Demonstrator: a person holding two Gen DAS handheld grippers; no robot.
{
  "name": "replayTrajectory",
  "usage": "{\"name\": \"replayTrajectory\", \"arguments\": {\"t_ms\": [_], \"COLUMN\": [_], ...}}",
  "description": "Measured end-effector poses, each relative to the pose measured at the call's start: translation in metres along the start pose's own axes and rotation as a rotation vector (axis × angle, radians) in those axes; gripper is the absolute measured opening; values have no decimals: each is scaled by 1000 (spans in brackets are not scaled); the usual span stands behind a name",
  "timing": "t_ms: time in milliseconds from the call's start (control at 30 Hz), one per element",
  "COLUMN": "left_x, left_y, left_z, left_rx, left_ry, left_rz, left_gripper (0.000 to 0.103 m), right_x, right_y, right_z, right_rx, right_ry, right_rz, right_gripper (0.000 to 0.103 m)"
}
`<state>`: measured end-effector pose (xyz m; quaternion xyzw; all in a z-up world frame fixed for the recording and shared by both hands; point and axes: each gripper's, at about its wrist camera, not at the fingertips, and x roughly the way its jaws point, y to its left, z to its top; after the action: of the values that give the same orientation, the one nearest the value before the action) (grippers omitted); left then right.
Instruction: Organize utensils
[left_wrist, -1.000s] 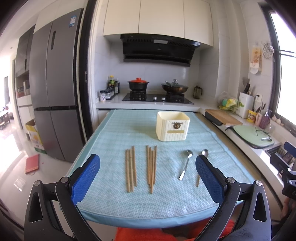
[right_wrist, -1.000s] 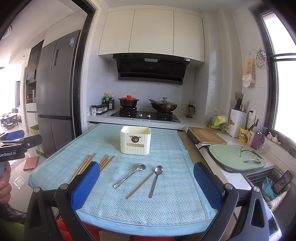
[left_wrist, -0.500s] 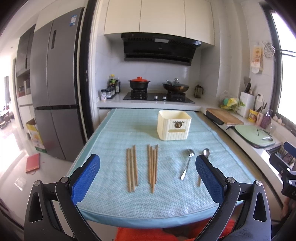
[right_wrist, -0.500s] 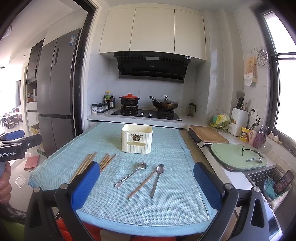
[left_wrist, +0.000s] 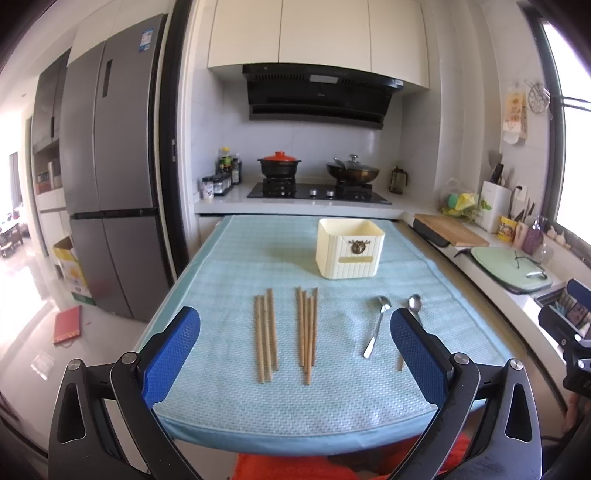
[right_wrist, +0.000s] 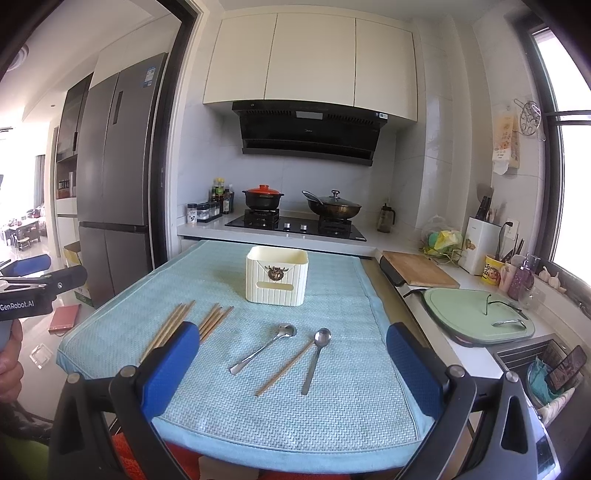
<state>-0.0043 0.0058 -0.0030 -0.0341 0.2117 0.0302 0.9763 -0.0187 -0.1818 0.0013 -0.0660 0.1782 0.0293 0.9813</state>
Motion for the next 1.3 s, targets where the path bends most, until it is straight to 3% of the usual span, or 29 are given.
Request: {"name": "replayTrajectory", "arguments": {"t_ms": [400,800,1100,1300], "left_x": [3,25,69,119], "left_y": [4,13,27,55], "left_z": [-2,-3,-6,-13], "left_rx": [-4,-40,-46,-81], "left_ry": [7,65,139,214], "left_rz": [-2,15,49,84], "left_gripper": [103,103,103,103], "right_x": [4,23,62,96], "right_y": [3,-1,-20,-35], "right_z": [0,-4,-12,-21], "right_rx": [-12,11,66,111], "right_ry": [8,65,145,229], "right_rz": [4,26,12,-7], "right_gripper": [103,103,103,103]}}
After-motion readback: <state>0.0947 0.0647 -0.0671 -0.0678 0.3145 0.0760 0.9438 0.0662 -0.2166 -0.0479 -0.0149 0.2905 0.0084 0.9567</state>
